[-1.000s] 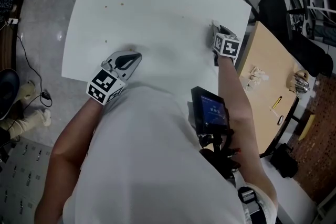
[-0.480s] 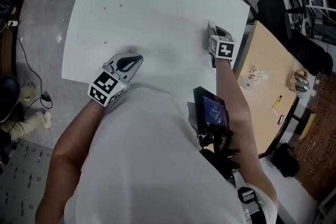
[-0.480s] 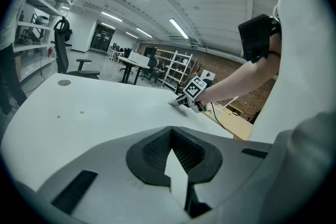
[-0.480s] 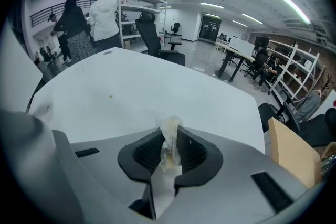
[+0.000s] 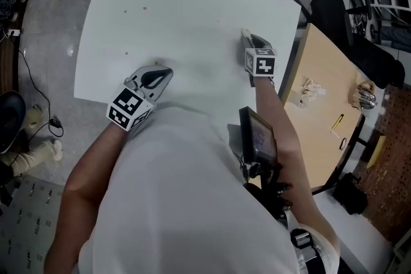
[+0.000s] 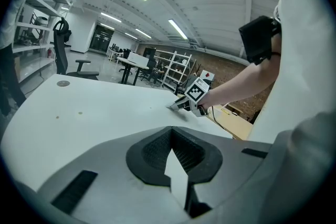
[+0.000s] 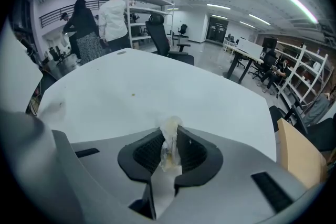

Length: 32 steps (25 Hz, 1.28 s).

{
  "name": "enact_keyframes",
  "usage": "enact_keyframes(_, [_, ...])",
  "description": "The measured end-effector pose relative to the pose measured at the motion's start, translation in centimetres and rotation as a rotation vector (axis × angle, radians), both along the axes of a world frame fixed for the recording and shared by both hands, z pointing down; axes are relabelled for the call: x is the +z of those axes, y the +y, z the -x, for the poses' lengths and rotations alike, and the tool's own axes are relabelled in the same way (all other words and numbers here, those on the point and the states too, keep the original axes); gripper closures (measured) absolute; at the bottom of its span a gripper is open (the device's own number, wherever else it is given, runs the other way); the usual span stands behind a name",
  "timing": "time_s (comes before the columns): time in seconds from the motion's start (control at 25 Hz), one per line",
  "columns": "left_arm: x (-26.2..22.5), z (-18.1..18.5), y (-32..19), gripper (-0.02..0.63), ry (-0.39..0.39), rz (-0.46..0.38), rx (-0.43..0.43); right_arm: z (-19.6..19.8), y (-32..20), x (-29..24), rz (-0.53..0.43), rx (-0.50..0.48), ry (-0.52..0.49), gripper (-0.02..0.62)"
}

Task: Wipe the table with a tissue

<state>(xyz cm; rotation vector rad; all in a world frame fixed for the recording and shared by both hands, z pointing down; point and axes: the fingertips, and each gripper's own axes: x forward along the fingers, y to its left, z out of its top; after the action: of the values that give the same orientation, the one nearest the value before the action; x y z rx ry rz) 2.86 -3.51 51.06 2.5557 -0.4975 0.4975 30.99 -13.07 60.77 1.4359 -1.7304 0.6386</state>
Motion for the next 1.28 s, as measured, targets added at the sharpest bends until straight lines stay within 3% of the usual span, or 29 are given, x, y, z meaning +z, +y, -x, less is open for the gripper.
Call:
enact_keyframes(0.36, [-0.2, -0.2, -0.1, 0.598, 0.008, -0.006, 0.001, 4.2, 2.4, 0.1, 0.055, -0.143, -0.103, 0.531])
enact_keyframes(0.48, [-0.2, -0.2, -0.1, 0.598, 0.011, -0.008, 0.0, 5.8, 3.5, 0.1, 0.108, -0.193, -0.2, 0.531])
enact_keyframes(0.56, [-0.3, -0.1, -0.1, 0.598, 0.013, -0.01, 0.0, 6.3, 3.7, -0.3, 0.113, -0.165, -0.286, 0.531])
enact_keyframes(0.76, [-0.2, 0.4, -0.1, 0.598, 0.014, -0.009, -0.01, 5.3, 2.2, -1.5, 0.039, 0.023, -0.432, 0.531])
enact_keyframes(0.88, [-0.1, 0.6, -0.1, 0.598, 0.014, -0.008, -0.017, 5.0, 1.1, -1.8, 0.026, 0.069, -0.435, 0.529])
enact_keyframes(1.12, [-0.5, 0.9, -0.6, 0.6, 0.022, -0.013, -0.042, 6.9, -0.4, -1.5, 0.023, 0.024, -0.384, 0.529])
enact_keyframes(1.28, [-0.4, 1.9, -0.9, 0.598, 0.023, -0.008, -0.074, 6.8, -1.8, -1.1, 0.005, 0.047, -0.348, 0.53])
